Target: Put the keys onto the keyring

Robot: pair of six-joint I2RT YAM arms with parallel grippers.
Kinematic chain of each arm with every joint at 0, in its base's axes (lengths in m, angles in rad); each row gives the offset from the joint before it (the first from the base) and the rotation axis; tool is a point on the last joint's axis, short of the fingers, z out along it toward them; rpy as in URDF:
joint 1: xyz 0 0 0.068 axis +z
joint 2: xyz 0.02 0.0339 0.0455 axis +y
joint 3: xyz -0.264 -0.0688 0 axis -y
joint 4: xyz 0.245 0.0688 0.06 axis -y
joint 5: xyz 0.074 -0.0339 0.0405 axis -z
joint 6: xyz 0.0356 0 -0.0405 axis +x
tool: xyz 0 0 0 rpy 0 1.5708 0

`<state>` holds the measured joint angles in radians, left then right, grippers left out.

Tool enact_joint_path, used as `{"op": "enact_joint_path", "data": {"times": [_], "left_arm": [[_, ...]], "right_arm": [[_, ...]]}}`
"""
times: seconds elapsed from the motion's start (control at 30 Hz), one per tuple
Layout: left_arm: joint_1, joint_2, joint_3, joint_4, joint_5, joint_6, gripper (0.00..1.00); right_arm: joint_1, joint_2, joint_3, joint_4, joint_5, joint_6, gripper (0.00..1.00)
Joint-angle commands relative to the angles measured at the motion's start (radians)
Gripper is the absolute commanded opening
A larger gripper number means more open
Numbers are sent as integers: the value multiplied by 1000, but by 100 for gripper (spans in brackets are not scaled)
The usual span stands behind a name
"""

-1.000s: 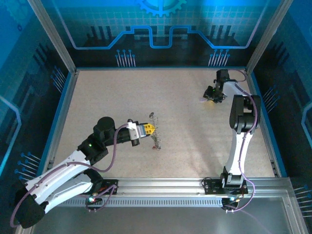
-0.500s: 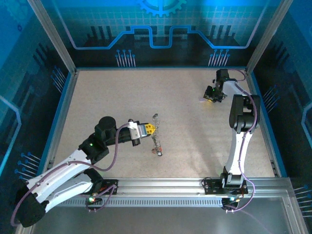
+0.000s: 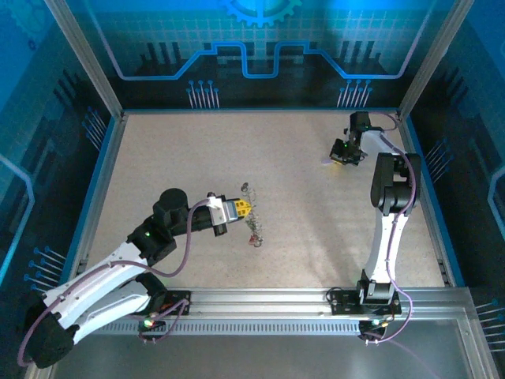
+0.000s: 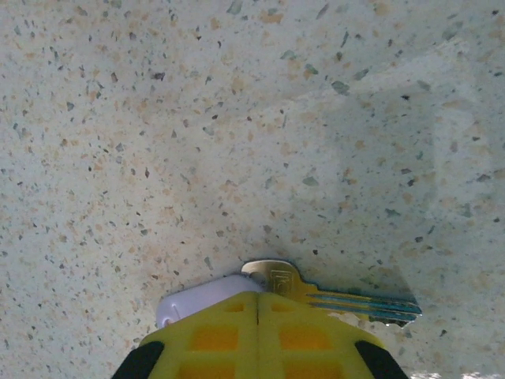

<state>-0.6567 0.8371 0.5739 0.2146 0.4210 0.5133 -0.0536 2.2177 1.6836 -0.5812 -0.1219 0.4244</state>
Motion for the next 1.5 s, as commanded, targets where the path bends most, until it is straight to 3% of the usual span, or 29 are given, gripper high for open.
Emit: {"op": "enact_joint_path", "data": {"times": [0.0,0.27,0.53,0.77,0.87,1.1,1.47], "left_arm": [[21,-15,-9,98,-6,-51,0],[84,23,-43,177,28,-165,0],[147,86,-88,334,71,-330,0],[173,115,-108,381,100,-356,0],[179,127,-115,395,103,-352,0],[196,170,-131,439,99,-360,0],[206,123,-143,410,15,-400,0]], "right_arm": [[2,-58,-50,24,-23,-5,0],[56,-283,-259,153,29,-19,0],[205,-539,-459,294,-8,-82,0],[366,-675,-484,296,-80,-190,0],[424,-711,-496,303,-149,-201,0],[545,-768,-505,292,-182,-198,0],[581,-748,-517,2,54,-245,0]]}}
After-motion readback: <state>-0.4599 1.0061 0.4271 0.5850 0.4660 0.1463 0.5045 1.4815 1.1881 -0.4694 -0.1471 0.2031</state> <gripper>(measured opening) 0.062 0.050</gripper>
